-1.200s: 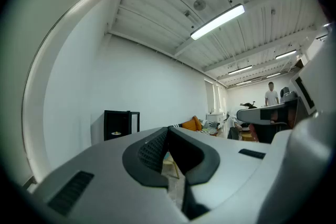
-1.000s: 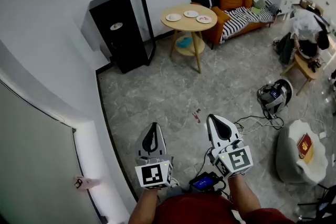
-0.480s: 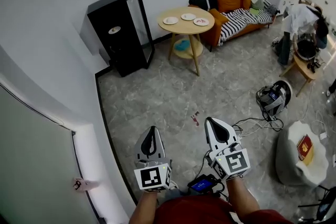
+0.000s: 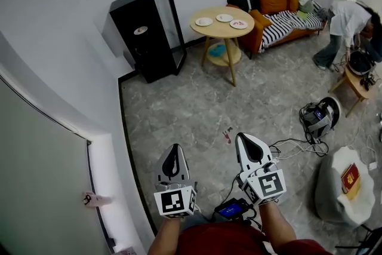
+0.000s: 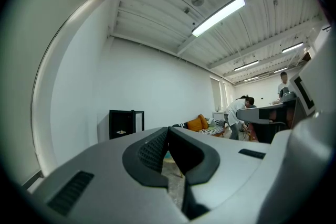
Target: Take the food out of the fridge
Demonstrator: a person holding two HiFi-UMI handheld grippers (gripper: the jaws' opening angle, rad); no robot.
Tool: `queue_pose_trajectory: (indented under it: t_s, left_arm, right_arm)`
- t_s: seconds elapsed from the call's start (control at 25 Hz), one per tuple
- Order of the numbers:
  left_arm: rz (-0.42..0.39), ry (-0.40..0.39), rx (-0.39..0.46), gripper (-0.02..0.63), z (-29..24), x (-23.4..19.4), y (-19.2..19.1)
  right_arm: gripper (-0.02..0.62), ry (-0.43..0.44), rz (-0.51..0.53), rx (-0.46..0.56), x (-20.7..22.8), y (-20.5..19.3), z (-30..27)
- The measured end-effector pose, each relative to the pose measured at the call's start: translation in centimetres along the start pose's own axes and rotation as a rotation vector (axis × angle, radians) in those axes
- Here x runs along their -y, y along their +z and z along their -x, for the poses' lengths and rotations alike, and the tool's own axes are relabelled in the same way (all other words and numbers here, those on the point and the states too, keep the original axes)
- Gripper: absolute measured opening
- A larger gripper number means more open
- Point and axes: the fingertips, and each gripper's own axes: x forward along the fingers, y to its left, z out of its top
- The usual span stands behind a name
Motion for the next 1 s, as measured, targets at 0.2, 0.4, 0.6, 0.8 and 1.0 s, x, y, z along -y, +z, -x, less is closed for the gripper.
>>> queue_pose_trajectory:
  t_s: [0.2,0.4,0.6,0.8,1.0]
  left_arm:
    - [-0.002,0.043,-0.009,0.014,0.1,0.1,-0.1]
    - [0.002,0.066,0.000,0.014,-0.4,-0.8,0.0]
    - [0.002,0.066,0.012,0.014,-1.5,-2.2,0.2]
    - [0.018,0.074,0.021,0.014,-3.2,-4.8,0.3]
    - [0.035,0.093,0.031,0.014,-5.5,-9.4,0.1]
  right_arm:
    - [0.021,0.006,-0.021,-0.016,0.7,0.4,-0.6]
    - [0.021,0.033,-0.026,-0.023,0.5,-0.1,-1.8]
    - [0.021,0.059,-0.015,-0.004,-0.2,-0.3,-3.8]
    - [0.021,0.068,-0.003,-0.019,-1.5,-0.2,-7.1]
    - [0.021,0.095,0.027,-0.037,-4.0,-0.8,-12.0]
